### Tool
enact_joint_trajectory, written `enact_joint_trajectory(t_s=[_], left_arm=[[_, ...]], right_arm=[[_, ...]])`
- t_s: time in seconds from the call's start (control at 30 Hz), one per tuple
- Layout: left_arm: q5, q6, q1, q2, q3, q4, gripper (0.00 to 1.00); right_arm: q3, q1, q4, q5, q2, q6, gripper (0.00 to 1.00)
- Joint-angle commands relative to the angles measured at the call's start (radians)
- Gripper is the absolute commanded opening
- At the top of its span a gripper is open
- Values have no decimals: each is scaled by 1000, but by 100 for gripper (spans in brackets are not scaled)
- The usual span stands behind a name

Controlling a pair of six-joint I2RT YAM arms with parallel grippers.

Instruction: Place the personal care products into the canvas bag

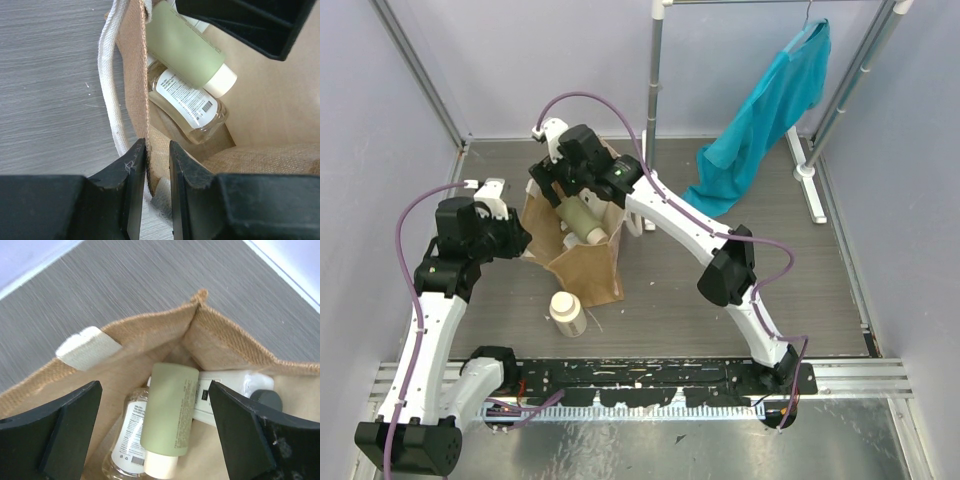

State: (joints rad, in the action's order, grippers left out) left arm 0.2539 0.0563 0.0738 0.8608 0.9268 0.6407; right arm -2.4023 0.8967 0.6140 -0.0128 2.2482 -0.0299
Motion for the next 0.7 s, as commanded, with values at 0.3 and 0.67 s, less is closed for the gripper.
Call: enact_joint_trajectory(t_s=[0.3, 0.67], left_arm=[[-6, -3, 0, 0, 2, -19, 32], [-74, 46, -1, 24, 43, -35, 27]], right_arm=[[94, -2, 51, -79, -164, -71, 94], [188, 40, 209, -169, -371, -130, 94]])
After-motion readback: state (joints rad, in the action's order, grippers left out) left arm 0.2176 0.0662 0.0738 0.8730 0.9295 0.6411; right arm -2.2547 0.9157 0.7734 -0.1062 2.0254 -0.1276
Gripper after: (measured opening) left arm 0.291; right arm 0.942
